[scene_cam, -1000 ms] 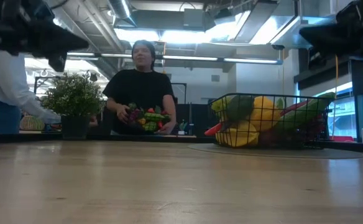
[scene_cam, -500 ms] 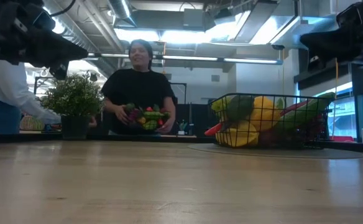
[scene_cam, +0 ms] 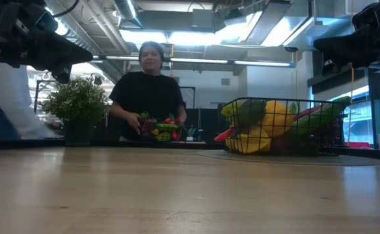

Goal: Build produce basket
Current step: Return to Home Position

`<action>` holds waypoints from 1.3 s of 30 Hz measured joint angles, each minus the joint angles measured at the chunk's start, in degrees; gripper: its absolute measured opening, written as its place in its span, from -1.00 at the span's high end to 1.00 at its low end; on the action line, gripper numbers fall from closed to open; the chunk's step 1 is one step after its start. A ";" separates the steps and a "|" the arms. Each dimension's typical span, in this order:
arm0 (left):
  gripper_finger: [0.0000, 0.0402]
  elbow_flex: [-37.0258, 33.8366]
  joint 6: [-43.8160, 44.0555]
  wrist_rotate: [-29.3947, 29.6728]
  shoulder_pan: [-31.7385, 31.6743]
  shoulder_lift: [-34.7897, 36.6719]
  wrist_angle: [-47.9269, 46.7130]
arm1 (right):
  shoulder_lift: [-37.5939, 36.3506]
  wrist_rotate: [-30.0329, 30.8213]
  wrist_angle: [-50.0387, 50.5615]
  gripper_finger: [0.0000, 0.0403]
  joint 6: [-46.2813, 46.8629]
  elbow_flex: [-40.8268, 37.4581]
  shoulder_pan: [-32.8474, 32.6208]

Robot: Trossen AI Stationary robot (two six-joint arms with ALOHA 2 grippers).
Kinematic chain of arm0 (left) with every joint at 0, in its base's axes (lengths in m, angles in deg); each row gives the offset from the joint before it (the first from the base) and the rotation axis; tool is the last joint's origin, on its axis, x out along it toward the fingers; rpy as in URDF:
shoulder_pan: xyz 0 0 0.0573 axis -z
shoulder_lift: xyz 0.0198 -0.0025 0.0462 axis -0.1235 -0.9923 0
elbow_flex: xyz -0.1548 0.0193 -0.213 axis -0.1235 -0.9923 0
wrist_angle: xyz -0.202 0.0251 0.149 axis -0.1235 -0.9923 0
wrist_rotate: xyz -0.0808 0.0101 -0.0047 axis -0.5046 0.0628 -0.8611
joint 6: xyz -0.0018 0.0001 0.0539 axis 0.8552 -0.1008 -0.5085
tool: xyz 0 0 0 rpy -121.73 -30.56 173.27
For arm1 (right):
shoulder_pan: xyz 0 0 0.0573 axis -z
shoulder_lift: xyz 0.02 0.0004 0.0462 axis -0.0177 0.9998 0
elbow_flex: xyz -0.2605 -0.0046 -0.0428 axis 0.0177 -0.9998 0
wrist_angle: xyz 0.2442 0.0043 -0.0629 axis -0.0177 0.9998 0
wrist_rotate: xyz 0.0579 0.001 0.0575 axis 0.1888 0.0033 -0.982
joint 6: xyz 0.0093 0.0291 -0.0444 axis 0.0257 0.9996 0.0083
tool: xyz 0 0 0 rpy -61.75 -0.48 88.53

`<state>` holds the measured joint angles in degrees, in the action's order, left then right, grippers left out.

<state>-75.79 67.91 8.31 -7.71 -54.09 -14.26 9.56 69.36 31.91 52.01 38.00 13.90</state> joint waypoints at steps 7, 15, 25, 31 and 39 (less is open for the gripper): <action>0.87 0.00 0.00 0.02 0.01 0.00 0.02 | 0.00 0.02 -0.03 1.00 -0.04 0.00 0.00; 0.86 0.00 0.00 0.02 0.01 0.00 0.02 | 0.00 0.02 -0.05 1.00 -0.09 0.00 0.00; 0.86 -0.02 -0.02 0.02 0.02 0.00 0.02 | 0.00 0.02 -0.09 1.00 0.02 0.02 0.00; 0.86 -0.02 -0.02 0.02 0.01 0.00 0.01 | 0.02 0.02 -0.09 1.00 0.00 0.02 0.00; 0.86 -0.02 -0.02 0.02 0.02 0.00 0.02 | 0.02 0.02 -0.09 1.00 -0.09 0.02 0.00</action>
<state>-75.81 67.89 8.33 -7.70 -54.09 -14.24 9.58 69.38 31.82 51.92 38.03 13.90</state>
